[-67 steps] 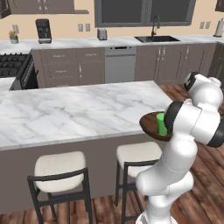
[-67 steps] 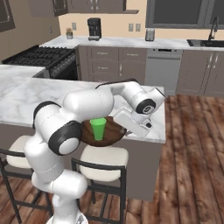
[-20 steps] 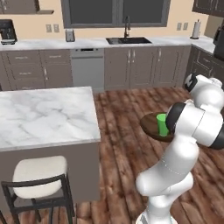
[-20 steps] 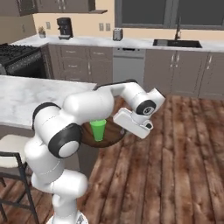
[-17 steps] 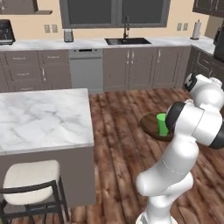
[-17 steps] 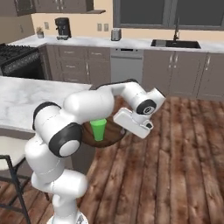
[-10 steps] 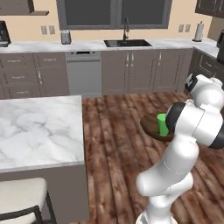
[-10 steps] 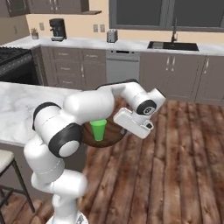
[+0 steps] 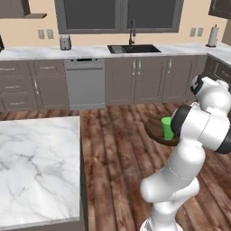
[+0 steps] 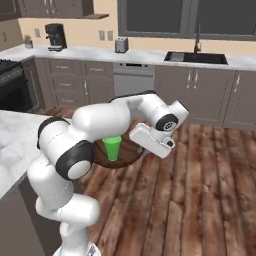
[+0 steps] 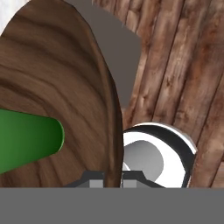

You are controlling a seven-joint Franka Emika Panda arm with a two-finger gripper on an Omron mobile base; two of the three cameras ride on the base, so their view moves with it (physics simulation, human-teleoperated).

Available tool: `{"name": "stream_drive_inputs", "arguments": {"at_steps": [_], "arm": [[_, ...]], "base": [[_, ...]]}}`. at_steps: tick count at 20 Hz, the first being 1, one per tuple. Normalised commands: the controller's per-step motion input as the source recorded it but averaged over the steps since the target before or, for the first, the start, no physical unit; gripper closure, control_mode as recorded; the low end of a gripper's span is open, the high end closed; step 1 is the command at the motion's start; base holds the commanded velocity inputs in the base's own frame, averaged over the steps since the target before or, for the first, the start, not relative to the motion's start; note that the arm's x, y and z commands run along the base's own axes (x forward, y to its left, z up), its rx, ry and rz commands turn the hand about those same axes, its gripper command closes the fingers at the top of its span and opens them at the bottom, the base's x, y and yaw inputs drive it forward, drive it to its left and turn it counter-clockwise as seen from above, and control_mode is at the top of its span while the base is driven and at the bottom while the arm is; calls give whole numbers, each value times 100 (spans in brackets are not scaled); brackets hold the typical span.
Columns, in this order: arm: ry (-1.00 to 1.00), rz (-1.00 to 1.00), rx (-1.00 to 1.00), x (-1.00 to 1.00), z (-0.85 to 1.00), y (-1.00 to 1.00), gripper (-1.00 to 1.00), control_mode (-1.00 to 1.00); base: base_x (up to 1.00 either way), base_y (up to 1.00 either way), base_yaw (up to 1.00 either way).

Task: Place the cup inside the bowl on the dining table and move the bowl to any counter.

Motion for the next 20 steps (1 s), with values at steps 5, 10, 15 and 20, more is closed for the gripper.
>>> {"name": "stream_drive_inputs", "arguments": {"at_steps": [5, 10, 15, 20], "arm": [[0, 0, 0, 0, 0, 0, 100, 100], [0, 0, 0, 0, 0, 0, 100, 100], [0, 0, 0, 0, 0, 0, 100, 100], [0, 0, 0, 0, 0, 0, 100, 100]], "base": [[78, -41, 1], [99, -44, 3], [89, -66, 1], [97, -69, 0]]}}
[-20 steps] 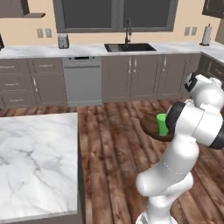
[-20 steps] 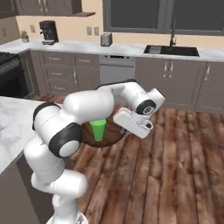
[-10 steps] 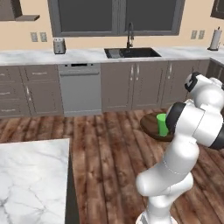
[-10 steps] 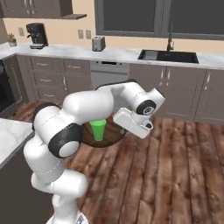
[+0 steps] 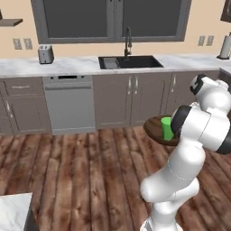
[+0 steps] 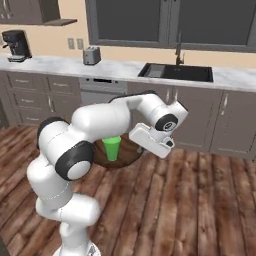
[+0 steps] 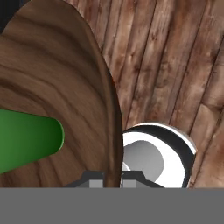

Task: Place the cup inside the bowl on the dining table and move the bowl to any counter.

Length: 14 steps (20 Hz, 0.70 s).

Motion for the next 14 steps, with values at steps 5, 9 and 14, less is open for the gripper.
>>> {"name": "stream_drive_inputs", "arguments": {"at_steps": [5, 9, 14], "arm": [[0, 0, 0, 0, 0, 0, 100, 100], [0, 0, 0, 0, 0, 0, 100, 100], [0, 0, 0, 0, 0, 0, 100, 100]], "base": [[98, -57, 0], [100, -45, 0], [92, -38, 0]]}}
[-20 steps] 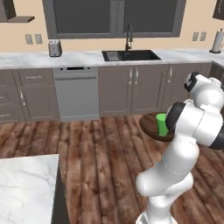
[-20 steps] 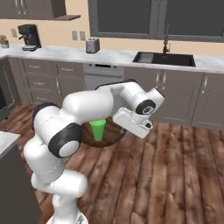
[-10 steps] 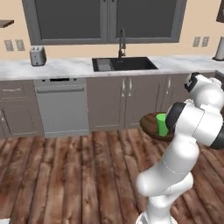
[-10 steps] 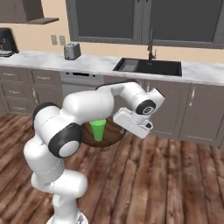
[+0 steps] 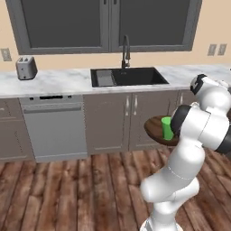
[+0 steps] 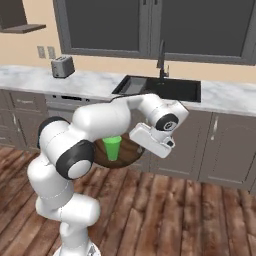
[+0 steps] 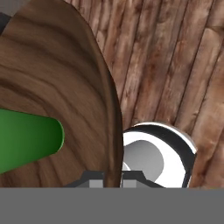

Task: Place the cup inside the bowl on the dining table and move the bowl to any counter.

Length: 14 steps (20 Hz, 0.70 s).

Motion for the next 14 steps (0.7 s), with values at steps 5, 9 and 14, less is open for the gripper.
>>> {"name": "stream_drive_inputs", "arguments": {"at_steps": [5, 9, 14], "arm": [[0, 0, 0, 0, 0, 0, 100, 100], [0, 0, 0, 0, 0, 0, 100, 100], [0, 0, 0, 0, 0, 0, 100, 100]], "base": [[95, -33, 0], [65, -11, 0], [80, -31, 0]]}}
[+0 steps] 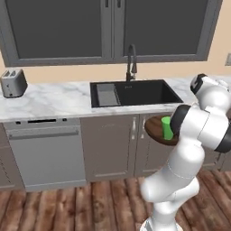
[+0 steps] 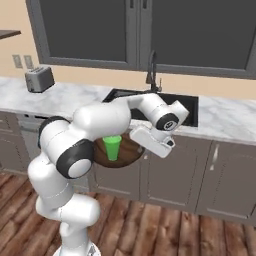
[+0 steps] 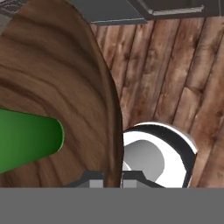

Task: Place the cup inside the bowl on the dining table and move the bowl to any counter.

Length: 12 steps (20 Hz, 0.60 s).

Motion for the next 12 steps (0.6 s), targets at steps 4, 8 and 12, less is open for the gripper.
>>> {"name": "stream_drive_inputs", "arguments": {"at_steps": [4, 8, 12], "arm": [[0, 0, 0, 0, 0, 0, 100, 100], [0, 0, 0, 0, 0, 0, 100, 100], [0, 0, 0, 0, 0, 0, 100, 100]], "base": [[98, -51, 1], [92, -58, 5], [50, -75, 7]]}}
